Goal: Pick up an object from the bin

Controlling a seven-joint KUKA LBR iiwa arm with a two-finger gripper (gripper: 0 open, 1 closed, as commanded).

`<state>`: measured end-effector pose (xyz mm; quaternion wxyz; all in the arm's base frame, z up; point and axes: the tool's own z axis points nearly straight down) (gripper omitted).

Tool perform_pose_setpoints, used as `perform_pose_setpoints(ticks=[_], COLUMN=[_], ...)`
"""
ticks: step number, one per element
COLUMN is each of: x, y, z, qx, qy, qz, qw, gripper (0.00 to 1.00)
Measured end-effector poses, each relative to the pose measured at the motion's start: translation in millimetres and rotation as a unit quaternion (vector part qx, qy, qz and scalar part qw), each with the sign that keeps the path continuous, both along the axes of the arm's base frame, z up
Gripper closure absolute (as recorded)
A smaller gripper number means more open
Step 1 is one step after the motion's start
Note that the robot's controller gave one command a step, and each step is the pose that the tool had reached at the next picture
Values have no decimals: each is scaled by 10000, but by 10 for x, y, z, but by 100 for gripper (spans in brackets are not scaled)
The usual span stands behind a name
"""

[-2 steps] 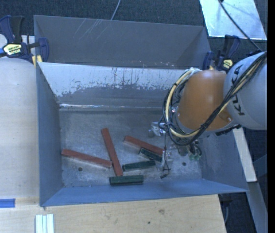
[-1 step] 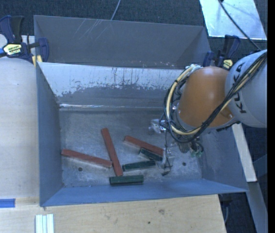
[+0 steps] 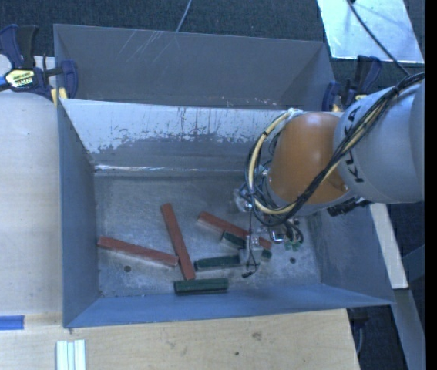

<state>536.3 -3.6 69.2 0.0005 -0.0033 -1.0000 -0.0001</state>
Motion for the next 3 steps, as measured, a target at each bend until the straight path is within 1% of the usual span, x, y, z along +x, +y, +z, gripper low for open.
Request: perform_pose_setpoints(ticks=[1,3], x=[-97,-102], y=[-21,-21], z=[44,74], qx=[9,9], qy=[-15,-15], qz=[362,360], qw=[9993,9994], gripper=[100,100])
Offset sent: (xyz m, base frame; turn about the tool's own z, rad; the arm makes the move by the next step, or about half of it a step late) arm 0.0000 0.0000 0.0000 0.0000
